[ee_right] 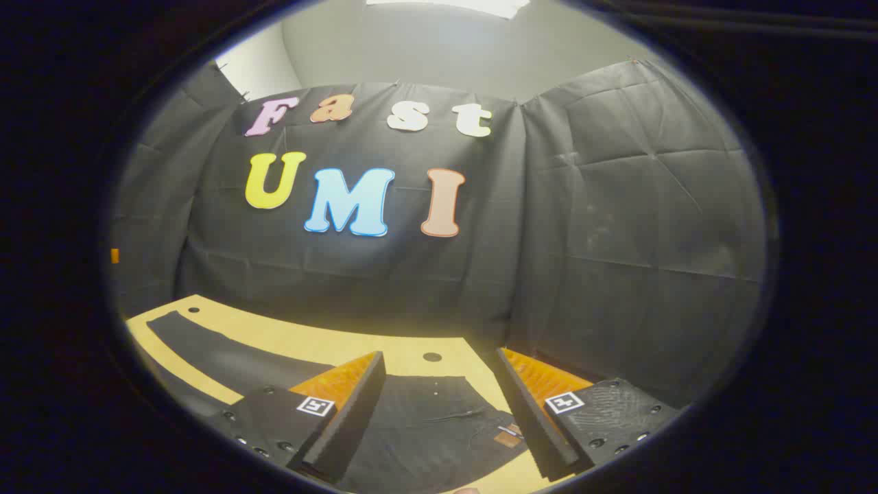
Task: Grasp the waist and the cuffs of the jeans and fold them to make the two legs overlap; first hold the waist and fold one-third of the jeans toward the cuffs, then hold the cuffs and fold the remaining one-third in the same direction to finish folding.
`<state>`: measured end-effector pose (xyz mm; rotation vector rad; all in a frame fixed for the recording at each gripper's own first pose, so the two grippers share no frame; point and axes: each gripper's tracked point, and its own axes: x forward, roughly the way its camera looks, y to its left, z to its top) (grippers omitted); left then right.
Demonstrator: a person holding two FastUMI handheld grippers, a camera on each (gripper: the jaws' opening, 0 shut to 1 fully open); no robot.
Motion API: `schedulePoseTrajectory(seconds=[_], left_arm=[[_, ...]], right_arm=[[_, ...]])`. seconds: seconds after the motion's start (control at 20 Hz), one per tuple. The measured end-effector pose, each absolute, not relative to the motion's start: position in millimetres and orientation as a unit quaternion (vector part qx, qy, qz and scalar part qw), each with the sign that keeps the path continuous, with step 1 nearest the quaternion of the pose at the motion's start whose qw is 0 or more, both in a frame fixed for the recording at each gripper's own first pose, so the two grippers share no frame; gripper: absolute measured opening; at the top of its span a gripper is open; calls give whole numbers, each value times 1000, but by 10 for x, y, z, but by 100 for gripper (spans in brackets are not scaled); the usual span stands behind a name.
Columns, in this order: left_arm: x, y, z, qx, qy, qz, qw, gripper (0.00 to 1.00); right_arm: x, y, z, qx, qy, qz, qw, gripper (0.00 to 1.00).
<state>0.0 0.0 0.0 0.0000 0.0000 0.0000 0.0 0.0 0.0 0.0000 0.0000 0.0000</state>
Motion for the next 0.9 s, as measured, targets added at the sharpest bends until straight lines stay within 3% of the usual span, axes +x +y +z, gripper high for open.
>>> schedulePoseTrajectory(seconds=[0.3, 0.35, 0.55, 0.6, 0.9], left_arm=[[90, 118, -84, -8, 12, 5, 1000, 93], [109, 125, -89, -11, 13, 7, 1000, 88], [165, 213, -170, -19, 11, 14, 1000, 98], [184, 224, -188, -19, 8, 16, 1000, 93], [301, 214, -387, 33, -8, 0, 999, 93]], right_arm=[[16, 74, -27, 2, 7, -4, 1000, 95], [14, 82, -23, 1, 7, -5, 1000, 95], [6, 104, -8, -9, 5, -8, 1000, 95], [11, 107, -9, -10, 6, -9, 1000, 95], [-7, 161, 52, -18, 3, -15, 1000, 95]])
